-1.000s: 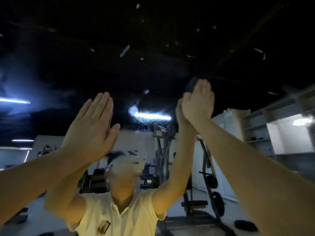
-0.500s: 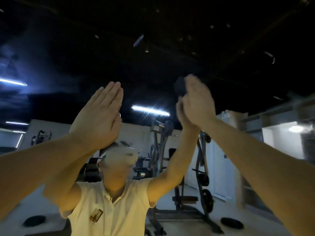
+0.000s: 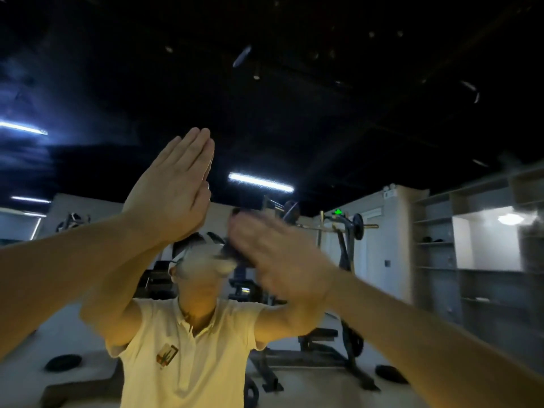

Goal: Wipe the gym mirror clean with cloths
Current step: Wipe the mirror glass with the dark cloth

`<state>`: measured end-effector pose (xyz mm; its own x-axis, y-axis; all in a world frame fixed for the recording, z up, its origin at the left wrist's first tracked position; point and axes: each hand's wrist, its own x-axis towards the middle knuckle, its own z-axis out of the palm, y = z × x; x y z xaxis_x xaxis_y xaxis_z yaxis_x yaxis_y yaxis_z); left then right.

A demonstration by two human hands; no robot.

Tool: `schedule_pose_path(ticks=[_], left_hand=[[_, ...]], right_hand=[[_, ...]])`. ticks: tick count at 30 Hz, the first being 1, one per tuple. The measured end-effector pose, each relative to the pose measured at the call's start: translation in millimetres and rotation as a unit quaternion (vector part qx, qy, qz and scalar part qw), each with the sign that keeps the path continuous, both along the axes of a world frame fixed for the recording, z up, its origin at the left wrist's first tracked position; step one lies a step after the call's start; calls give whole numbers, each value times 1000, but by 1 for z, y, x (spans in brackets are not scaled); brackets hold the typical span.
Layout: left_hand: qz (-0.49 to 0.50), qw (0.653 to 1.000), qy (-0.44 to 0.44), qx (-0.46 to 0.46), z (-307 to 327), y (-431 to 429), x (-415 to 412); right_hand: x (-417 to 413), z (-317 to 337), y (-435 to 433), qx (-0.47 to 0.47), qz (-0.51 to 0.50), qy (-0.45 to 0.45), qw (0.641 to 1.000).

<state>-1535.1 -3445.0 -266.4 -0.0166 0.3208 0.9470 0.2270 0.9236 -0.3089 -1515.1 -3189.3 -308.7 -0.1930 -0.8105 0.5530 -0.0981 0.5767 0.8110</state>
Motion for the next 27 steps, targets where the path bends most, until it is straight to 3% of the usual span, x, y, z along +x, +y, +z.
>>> schedule_pose_path(ticks=[2, 4, 6, 7, 10, 13, 15, 17, 18, 20, 22, 23, 25, 27], left_hand=[[6, 1000, 5, 2, 0, 1, -1], [12, 1000, 9, 3, -1, 1, -2], [19, 1000, 9, 6, -1, 2, -2], [22, 1000, 6, 5, -1, 2, -1], [22, 1000, 0, 5, -1, 3, 1], [32, 999, -3, 12, -2, 5, 4], [44, 999, -8, 10, 0, 5, 7], [65, 998, -15, 7, -1, 3, 13], [71, 997, -20, 4, -5, 1, 17], [70, 997, -25, -5, -23, -2, 26], [63, 998, -22, -19, -50, -5, 32], [61, 998, -21, -25, -64, -5, 34], [54, 998, -17, -38, -86, -5, 34], [49, 998, -15, -36, -100, -4, 33]], right_hand=[[1, 44, 23, -235, 56, -2, 970], [4, 76, 45, -433, 62, 56, 897], [-1, 80, 41, -519, 24, 91, 849], [-5, 69, 28, -520, 23, 101, 848], [-3, -7, -19, -380, 65, 80, 919], [6, -88, -32, -101, 17, 14, 995], [10, -101, -14, 83, -32, -13, 996], [15, -74, 9, 119, -32, -19, 992], [17, -55, 19, 51, -16, -29, 998], [16, -10, 47, -203, 25, -25, 979], [13, 26, 63, -438, 22, 29, 898], [8, 37, 61, -506, 10, 45, 861], [-1, 40, 30, -559, 19, 54, 827], [-4, 20, -11, -513, 41, 71, 854]])
